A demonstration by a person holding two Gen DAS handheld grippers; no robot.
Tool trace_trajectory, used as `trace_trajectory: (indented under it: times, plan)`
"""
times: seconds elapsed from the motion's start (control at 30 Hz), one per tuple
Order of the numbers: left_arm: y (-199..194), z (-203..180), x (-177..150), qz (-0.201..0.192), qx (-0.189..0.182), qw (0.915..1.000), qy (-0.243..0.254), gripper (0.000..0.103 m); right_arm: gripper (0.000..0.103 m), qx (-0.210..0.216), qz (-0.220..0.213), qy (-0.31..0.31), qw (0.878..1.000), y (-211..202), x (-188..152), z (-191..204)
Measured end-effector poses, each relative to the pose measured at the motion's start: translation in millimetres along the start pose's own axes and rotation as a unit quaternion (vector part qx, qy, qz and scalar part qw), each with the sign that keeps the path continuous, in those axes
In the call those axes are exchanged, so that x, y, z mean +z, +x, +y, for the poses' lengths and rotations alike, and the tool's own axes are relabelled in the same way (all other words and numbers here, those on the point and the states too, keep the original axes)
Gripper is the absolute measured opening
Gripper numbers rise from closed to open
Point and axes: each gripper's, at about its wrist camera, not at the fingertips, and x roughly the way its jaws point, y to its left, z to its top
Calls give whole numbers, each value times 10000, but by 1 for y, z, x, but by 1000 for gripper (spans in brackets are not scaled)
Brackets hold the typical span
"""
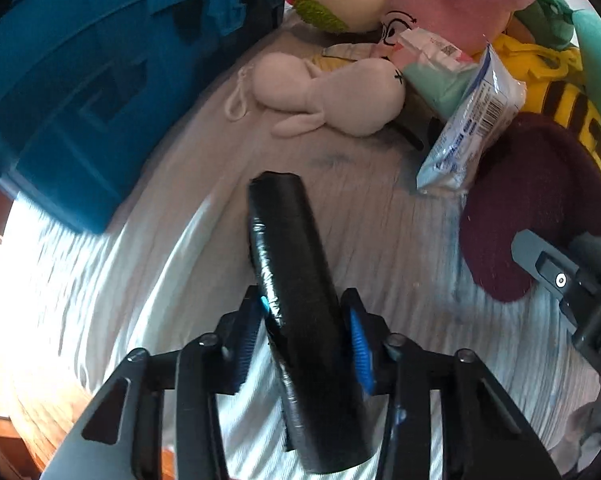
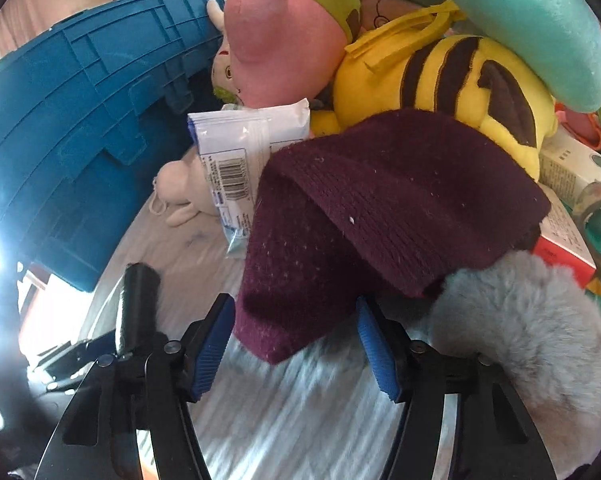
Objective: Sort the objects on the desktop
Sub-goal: 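Grasp the black rolled bag with the left gripper while the right grasps the maroon knit hat, then carry the black roll and maroon hat over the blue crate with both grippers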
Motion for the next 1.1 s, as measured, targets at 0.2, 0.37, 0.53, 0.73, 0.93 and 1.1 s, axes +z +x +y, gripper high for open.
trace_trajectory:
  times: [0.2,0.37,0.53,0.73,0.93,1.1]
  plan:
    - [4,1,8,-17,-44,10000,58,37,88,-116,-151,151,9997,7,9,-1]
    - [5,3,10,-28,-104,9999,134,36,90,-438,-203,128,9988,21,13,3]
    - [2,5,9,-17,-222,9996,156,35,36,-548,-91,69,9984,24,13,-3]
    - [-20,-3,13,-232,-388,9985,294,34,33,-333,-124,-13,9994,2,9,0]
    - [-46,-13,23,-510,-492,9968,365,34,31,-192,-281,-130,9993,-33,13,6]
    - [-78,-22,45,-756,-598,9945,416,34,29,-141,-536,-206,9983,-65,28,11]
